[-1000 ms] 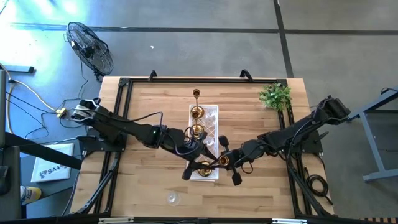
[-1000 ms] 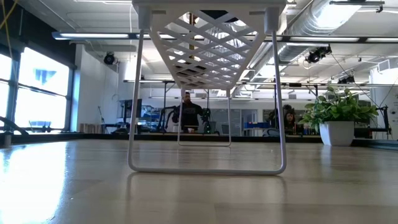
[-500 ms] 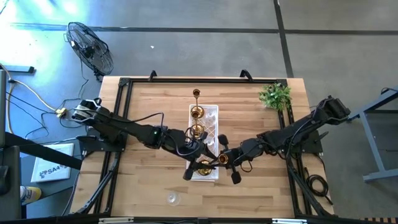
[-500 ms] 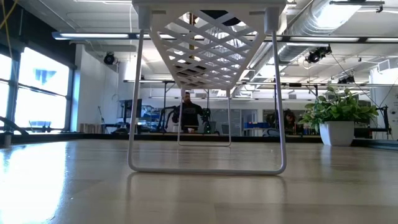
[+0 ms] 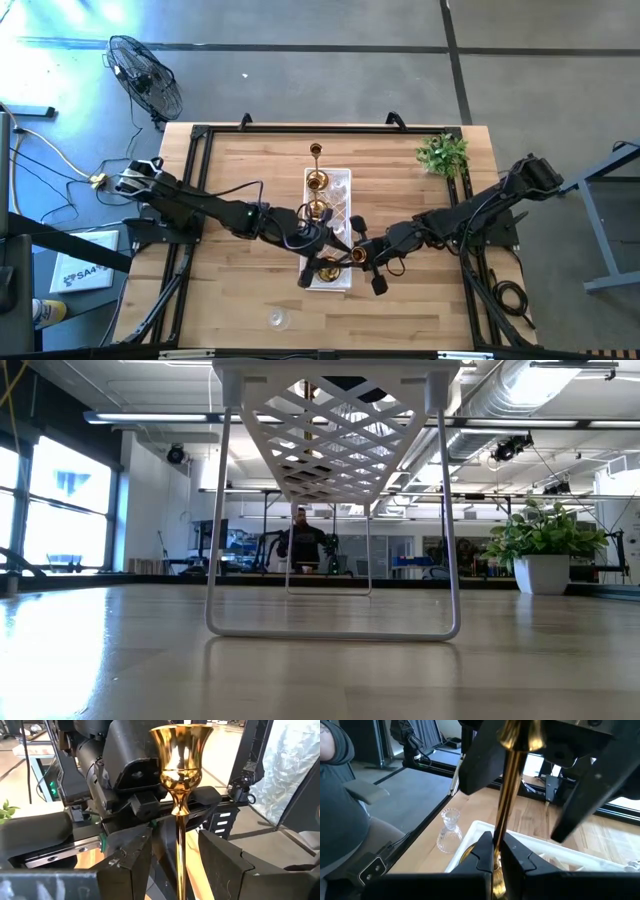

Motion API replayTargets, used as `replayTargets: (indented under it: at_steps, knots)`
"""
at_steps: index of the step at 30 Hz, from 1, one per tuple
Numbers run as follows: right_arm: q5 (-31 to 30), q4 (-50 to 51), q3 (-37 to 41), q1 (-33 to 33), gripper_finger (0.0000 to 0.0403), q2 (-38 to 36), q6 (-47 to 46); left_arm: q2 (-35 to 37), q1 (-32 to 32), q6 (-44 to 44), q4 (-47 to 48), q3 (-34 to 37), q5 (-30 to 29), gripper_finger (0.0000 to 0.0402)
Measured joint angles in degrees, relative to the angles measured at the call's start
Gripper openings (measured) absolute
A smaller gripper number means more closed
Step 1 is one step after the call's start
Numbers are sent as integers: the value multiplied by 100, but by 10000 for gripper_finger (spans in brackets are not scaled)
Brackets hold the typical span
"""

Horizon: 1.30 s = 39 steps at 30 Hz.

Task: Pick & Place candle stick holders
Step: Put the gold candle holder on the shelf aligned with the other gold candle holders

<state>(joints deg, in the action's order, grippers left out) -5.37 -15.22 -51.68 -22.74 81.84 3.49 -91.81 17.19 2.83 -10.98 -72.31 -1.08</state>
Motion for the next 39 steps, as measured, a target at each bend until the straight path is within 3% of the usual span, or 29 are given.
replayTargets:
  at_steps: [16,20,25,29,39]
  knots:
    - [38,101,4,-4,3,0,-44,-310,7,-162,-438,11,9,154]
    - [35,83,-2,4,3,0,-46,-313,0,-172,-495,11,1,118]
    - [38,105,-2,4,3,0,-52,-313,-63,-376,-461,11,25,23]
    - [-1,131,-2,2,5,0,-31,-315,-61,-346,-443,11,31,17]
    - [-61,37,-2,-52,99,0,-242,-315,-66,-417,-352,7,-15,7]
